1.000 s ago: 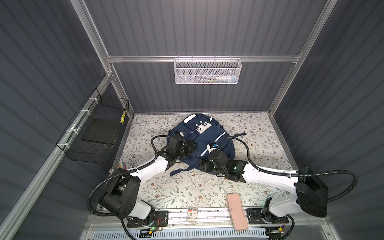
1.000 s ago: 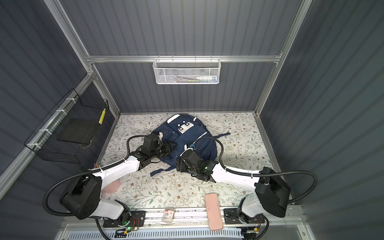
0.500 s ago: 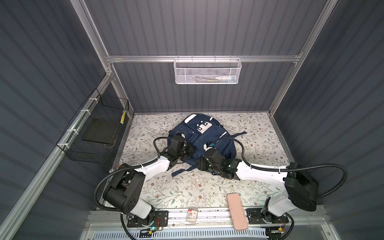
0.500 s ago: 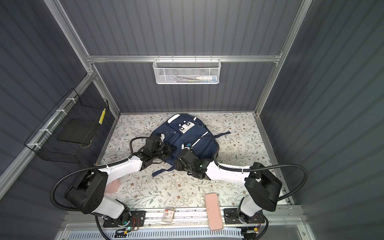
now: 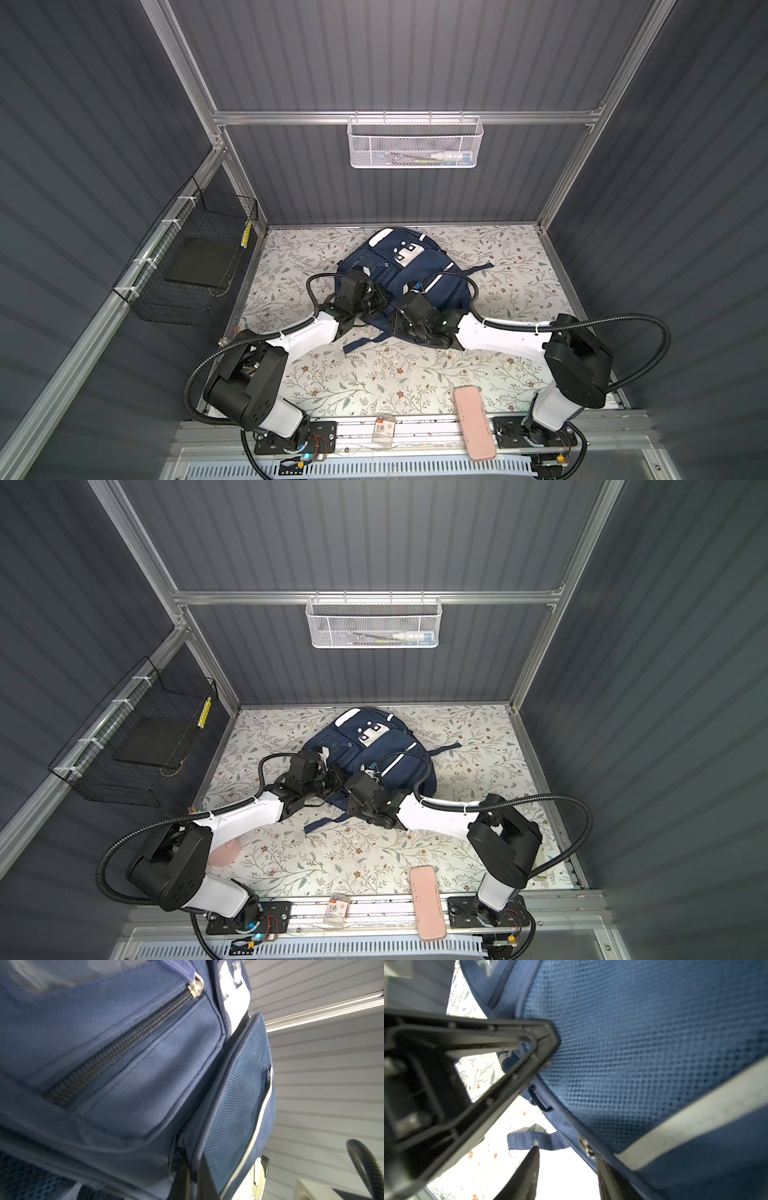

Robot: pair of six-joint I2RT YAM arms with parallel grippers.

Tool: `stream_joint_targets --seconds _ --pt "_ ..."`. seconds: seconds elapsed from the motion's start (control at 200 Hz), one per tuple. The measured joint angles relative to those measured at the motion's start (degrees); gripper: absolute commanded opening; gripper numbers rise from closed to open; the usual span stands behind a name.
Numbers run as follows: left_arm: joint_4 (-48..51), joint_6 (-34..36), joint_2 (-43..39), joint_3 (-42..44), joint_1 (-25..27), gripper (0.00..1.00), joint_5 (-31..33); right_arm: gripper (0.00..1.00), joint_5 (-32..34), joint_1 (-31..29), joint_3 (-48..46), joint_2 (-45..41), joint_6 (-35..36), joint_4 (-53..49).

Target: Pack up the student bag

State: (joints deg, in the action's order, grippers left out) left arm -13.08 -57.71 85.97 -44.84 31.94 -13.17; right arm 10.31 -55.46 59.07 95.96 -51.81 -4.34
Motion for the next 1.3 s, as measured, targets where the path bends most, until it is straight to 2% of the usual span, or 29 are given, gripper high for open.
stream_joint_targets --seconds 0.08,0.165,0.31,0.4,0.585,0.79,1.301 --pt "0.11 0.00 -0.04 0.00 0.00 0.00 0.02 0.28 -0.70 0.66 -0.48 0.37 0.24 0.42" --pt "0.17 -0.15 -0.13 0.02 0.00 0.00 0.00 0.23 -0.81 1.03 -0.15 1.44 0.87 0.02" --pt "0.09 -1.05 -0.70 0.28 0.00 0.00 -0.15 0.04 -0.63 1.07 0.24 2.73 2.86 -0.28" --pt "0.07 -1.09 -0.98 0.50 0.00 0.00 -0.13 0.00 -0.61 1.07 0.63 3.10 3.56 -0.79" --pt "0.02 -1.09 -1.42 0.68 0.00 0.00 -0.20 0.00 -0.68 1.07 0.28 2.21 4.35 -1.22" --pt "-0.15 -1.11 -1.88 0.94 0.63 0.00 -0.33 0.00 -0.90 1.36 -3.50 -3.41 4.50 -2.03" --pt "-2.75 -1.70 -1.88 2.82 0.70 0.00 -0.61 0.00 -0.09 4.22 -7.56 -14.71 9.51 -16.98"
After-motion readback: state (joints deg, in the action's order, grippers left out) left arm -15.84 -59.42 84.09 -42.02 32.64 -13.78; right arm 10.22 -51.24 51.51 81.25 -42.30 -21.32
